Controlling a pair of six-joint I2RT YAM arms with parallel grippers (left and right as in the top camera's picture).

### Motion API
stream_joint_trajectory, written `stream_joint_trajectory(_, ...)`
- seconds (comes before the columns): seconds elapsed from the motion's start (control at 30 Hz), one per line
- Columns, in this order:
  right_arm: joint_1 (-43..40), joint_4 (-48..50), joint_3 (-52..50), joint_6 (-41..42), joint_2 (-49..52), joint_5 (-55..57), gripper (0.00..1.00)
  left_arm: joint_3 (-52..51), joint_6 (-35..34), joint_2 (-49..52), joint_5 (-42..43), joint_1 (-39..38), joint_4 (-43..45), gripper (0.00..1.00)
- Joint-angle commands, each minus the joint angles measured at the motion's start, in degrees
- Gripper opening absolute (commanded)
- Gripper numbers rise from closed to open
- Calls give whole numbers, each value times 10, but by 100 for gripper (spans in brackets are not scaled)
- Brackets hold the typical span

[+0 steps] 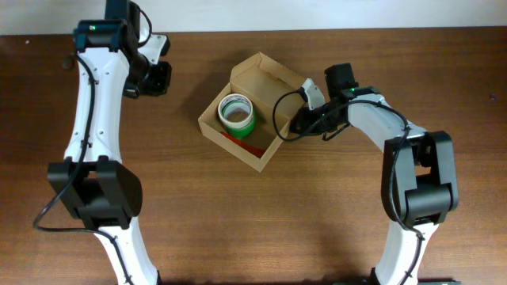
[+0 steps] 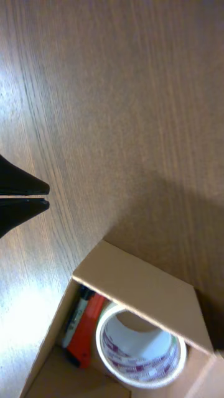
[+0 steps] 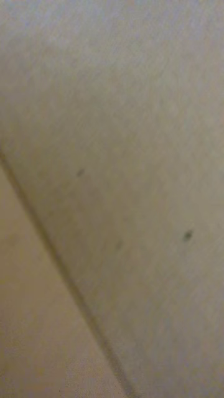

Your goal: Pack container

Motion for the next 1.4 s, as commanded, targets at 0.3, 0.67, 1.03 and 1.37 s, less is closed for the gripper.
stream_joint_trajectory(0.3,-83,-61,57,-5,-5,16,4,-111,-7,12,-4,-27,85,3)
stream_joint_trajectory(0.67,-30,76,57,98,-5,12,4,-148,-7,14,-5,-45,109,3)
stream_joint_trajectory(1.03,-13,166,57,146,-5,7,4,-148,-7,14,-11,-45,113,3)
stream_joint_trajectory(1.37,-15,133,57,145,-5,-17,4,-148,-24,44,-16,-43,158,3)
